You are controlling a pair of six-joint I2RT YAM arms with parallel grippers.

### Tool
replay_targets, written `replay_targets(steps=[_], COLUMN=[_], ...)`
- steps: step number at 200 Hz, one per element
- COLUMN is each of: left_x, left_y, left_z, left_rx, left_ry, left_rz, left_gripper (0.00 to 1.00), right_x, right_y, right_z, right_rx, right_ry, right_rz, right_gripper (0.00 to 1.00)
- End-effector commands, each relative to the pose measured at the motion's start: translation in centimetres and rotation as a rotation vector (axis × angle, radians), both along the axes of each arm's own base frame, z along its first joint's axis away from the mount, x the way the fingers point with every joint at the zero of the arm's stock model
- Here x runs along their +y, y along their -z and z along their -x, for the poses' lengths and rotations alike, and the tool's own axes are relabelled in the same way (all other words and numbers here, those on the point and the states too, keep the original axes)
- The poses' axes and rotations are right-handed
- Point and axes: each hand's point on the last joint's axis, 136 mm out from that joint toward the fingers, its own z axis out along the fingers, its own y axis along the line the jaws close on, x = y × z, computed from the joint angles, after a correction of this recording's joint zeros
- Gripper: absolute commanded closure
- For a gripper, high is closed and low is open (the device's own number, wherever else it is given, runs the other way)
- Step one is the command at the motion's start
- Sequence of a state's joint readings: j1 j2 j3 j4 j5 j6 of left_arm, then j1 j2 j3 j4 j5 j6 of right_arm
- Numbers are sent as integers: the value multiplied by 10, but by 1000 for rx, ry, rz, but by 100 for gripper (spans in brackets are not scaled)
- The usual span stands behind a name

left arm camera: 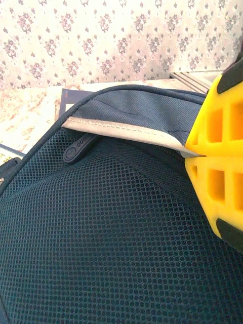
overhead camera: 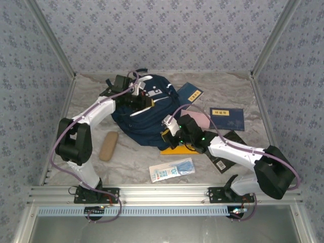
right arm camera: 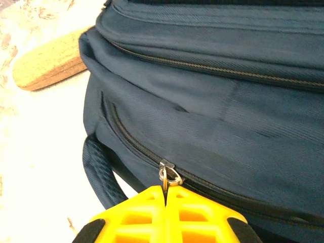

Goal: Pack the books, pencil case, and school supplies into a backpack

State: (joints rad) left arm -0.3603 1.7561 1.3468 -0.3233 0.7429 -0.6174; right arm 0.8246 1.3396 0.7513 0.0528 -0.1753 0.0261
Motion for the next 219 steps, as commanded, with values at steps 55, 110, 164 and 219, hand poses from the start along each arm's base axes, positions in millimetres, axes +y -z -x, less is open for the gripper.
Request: replay_targets(steps=[55, 110, 164, 219], left_x=[-27, -23, -19, -15], left_y=[-68, -81, -75, -75], left_z=[-11, -21, -25, -28], left_rx=[-77, -93, -86, -81], left_ry=[-88, -166, -203, -259], left_rz=[196, 221, 203, 207], left_gripper=[100, 100, 100, 100], right_x=[22, 34, 52, 67], right_y=[-16, -24, -29, -31], right_z=[-14, -10, 3, 6], right_rx=[-42, -79, -43, -20], right_ry=[136, 117, 36, 6], right_rz=[-8, 5, -6, 5], right_gripper=[100, 100, 100, 100])
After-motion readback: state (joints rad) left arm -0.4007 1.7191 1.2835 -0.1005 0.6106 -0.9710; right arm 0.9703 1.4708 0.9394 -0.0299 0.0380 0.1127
